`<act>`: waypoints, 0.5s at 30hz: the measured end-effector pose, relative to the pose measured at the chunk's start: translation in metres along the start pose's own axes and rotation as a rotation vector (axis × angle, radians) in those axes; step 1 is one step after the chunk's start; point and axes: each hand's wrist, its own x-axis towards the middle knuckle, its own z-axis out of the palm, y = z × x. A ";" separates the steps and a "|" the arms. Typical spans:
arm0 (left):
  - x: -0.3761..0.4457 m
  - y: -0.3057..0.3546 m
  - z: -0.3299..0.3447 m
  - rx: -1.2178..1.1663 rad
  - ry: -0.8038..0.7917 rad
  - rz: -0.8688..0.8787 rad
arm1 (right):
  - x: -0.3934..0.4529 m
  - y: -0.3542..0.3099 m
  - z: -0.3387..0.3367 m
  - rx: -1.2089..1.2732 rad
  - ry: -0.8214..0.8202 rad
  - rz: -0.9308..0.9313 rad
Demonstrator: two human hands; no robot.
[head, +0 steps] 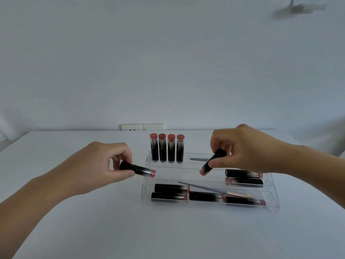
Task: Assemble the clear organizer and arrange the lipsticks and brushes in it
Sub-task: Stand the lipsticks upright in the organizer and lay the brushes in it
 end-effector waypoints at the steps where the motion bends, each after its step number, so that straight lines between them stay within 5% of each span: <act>1: -0.001 -0.001 0.000 0.009 -0.032 -0.012 | -0.001 0.001 0.001 0.068 0.010 0.023; 7: 0.002 -0.003 0.011 0.084 -0.191 -0.051 | -0.003 0.007 0.007 0.183 -0.046 0.129; 15: 0.004 -0.001 0.017 -0.232 -0.138 0.064 | -0.003 0.011 0.015 0.441 -0.099 0.083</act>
